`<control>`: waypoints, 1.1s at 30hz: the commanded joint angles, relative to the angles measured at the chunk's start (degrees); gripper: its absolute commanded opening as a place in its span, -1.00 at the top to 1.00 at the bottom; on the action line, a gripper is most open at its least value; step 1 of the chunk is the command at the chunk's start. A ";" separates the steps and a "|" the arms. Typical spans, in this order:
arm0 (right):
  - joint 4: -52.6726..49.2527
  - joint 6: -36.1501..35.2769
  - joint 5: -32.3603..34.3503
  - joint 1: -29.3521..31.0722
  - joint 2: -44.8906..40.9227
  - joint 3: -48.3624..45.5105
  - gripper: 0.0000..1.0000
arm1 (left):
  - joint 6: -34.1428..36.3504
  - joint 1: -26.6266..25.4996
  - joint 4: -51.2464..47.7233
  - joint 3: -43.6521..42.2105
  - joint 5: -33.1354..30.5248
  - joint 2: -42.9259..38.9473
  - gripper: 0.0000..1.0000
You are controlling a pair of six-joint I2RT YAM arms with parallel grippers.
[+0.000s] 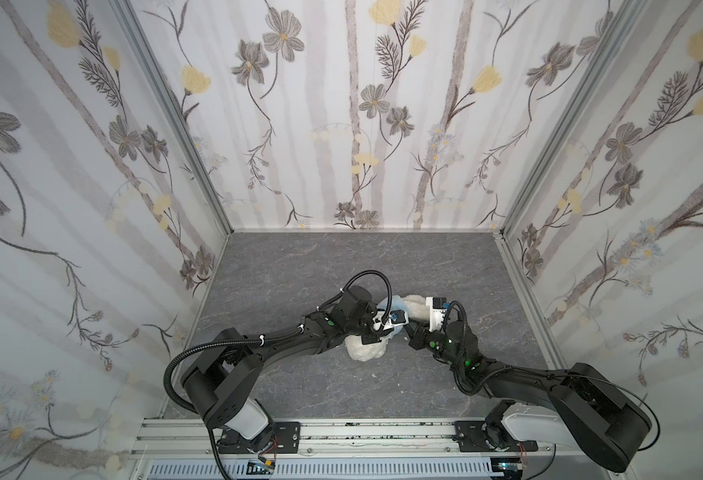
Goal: Dress the teddy bear
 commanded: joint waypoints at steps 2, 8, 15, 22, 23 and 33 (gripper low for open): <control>7.31 1.96 -3.96 1.46 2.73 1.35 1.00 | -0.94 0.08 7.17 0.52 -0.32 1.48 0.37; 9.50 0.65 -7.03 1.95 5.62 3.58 1.00 | -1.84 0.09 9.36 2.58 2.98 4.15 0.29; 20.15 -2.07 -17.30 -0.48 6.18 2.15 1.00 | -1.59 1.08 9.11 3.13 5.50 6.38 0.22; 28.95 -1.89 -31.32 -4.75 10.90 3.35 1.00 | 2.01 2.73 1.37 5.51 10.16 9.84 0.38; 29.51 -1.90 -32.08 -4.89 11.46 3.66 1.00 | 2.23 2.73 1.34 5.41 10.50 10.03 0.44; 26.39 -2.82 -32.45 -7.31 12.24 3.02 1.00 | 1.53 2.90 1.85 4.67 10.20 7.90 0.97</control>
